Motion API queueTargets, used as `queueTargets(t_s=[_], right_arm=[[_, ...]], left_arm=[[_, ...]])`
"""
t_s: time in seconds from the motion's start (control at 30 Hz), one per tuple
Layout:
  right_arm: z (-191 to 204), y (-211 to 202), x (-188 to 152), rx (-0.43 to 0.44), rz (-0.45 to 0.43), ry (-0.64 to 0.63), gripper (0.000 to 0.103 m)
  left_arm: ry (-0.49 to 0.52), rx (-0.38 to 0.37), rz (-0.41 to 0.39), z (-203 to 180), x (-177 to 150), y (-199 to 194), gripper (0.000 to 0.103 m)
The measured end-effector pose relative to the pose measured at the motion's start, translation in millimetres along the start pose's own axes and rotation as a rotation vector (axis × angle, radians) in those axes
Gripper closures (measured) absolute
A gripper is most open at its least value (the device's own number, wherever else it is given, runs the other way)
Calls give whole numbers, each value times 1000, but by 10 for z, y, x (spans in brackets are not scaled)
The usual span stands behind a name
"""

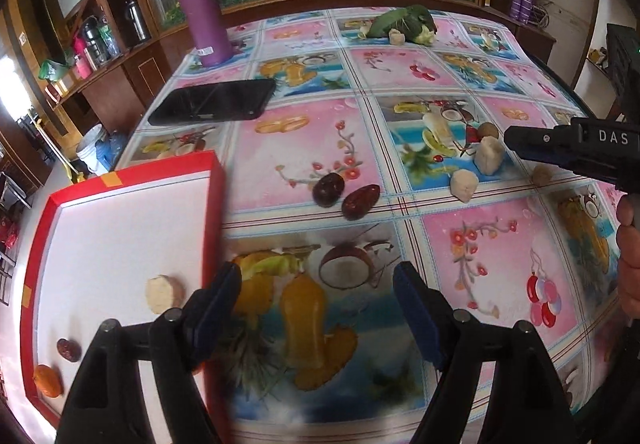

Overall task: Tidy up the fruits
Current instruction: 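Grasp a red date with the left tool while the right tool grasps a round beige piece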

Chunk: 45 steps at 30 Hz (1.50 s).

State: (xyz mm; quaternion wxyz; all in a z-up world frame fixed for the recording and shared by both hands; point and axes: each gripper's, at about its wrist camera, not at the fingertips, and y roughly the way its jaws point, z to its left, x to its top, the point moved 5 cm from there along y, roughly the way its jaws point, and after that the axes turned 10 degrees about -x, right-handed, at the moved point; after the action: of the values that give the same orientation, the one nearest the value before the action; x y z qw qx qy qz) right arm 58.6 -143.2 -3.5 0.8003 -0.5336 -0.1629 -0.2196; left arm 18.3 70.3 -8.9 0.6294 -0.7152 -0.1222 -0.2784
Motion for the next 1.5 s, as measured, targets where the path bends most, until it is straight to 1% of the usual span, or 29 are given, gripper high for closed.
queueTargets(t_s=[0.13,0.37,0.5,0.63,0.77,0.8,0.83,0.97,1.03,1.27,1.33,1.47,1.5], right_arm=[[26,39,-3,3,3,-6,73],[65,125,-7,-23,12,-16,73],[67,162,-2,-36,15,-17,73],[77,188,-8,-43,17,-24,73],[79,231,-17,-54,25,-30,73],[81,240,-21,-56,28,-30,73],[79,247,-24,-58,29,-29,73],[70,256,-29,-58,28,-23,73],[71,260,-31,-59,27,-22,73],[87,263,-41,-73,12,-40,74],[86,262,-42,-74,11,-42,74],[90,263,-44,-82,6,-51,75],[98,261,-45,-87,4,-58,75]], left_arm=[[-11,-16,23,-14,20,122,23],[-24,-34,22,3,55,152,26],[-14,-41,22,-4,101,179,32],[1,-63,9,-71,121,135,32],[22,-54,6,-88,165,175,33],[14,-56,11,-70,172,197,36],[8,-66,15,-56,180,217,42],[1,-90,31,-47,223,314,44],[1,-113,43,-69,238,373,51],[20,-136,32,-164,327,463,52],[35,-142,28,-202,334,464,59],[52,-147,19,-234,314,442,66],[50,-147,18,-231,312,436,70]])
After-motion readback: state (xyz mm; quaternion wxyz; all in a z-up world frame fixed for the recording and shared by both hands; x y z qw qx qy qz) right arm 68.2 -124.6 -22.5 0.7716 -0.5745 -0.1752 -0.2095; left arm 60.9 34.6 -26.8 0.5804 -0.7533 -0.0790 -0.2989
